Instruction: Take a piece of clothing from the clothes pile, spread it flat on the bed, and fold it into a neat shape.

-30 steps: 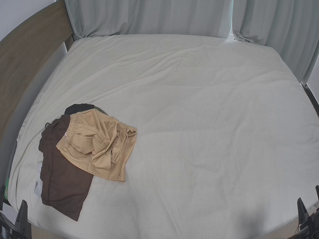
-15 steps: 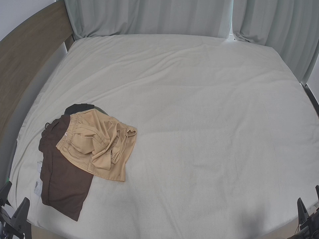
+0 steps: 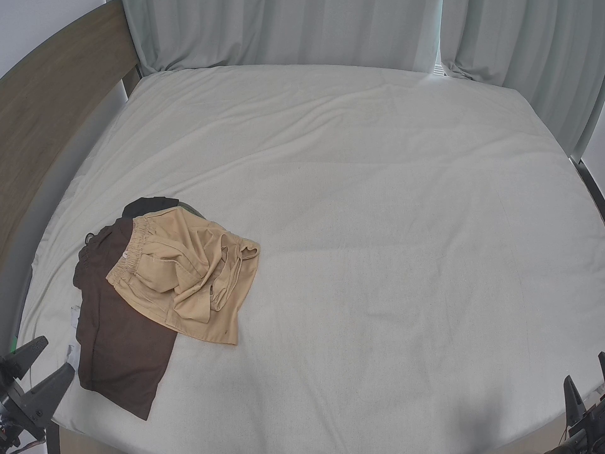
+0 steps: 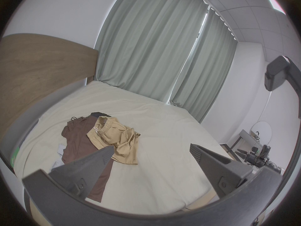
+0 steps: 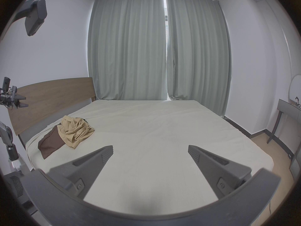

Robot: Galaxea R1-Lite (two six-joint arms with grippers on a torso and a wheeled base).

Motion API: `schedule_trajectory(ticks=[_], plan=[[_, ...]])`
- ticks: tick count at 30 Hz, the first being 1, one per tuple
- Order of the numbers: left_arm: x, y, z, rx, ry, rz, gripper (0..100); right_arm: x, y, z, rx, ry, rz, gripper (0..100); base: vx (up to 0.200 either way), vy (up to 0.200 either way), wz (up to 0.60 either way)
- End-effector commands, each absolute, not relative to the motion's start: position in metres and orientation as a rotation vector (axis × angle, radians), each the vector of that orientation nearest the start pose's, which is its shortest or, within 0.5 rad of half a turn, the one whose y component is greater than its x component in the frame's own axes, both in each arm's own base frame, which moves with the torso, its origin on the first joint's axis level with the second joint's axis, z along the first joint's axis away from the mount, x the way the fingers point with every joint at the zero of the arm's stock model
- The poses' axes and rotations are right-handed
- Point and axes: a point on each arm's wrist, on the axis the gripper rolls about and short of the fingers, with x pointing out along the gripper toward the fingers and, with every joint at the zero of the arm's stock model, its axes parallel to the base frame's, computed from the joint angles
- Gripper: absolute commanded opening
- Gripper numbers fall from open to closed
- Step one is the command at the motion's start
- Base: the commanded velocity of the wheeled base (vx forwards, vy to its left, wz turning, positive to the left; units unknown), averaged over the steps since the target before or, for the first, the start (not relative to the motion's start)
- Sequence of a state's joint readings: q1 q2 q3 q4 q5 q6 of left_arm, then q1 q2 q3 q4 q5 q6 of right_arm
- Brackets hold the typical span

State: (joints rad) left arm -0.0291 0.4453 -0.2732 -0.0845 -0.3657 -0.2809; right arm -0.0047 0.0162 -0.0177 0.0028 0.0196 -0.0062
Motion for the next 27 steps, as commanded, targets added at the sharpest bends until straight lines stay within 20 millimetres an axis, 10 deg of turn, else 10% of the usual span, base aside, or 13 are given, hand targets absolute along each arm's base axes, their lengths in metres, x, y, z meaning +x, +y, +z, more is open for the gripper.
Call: schedule_trajectory(ticks=[1,27], plan=[[0.032,-0.009,0.170,-0.316,0.210,-0.382,100,-0.022,0.001,0.075,-0.008,0.008,0.015,100,0.000,0.000,0.00],[0.124,-0.002,0.175,-0.359,0.322,-0.406,100,-0.022,0.001,0.076,-0.008,0.008,0.017,100,0.000,0.000,0.00]])
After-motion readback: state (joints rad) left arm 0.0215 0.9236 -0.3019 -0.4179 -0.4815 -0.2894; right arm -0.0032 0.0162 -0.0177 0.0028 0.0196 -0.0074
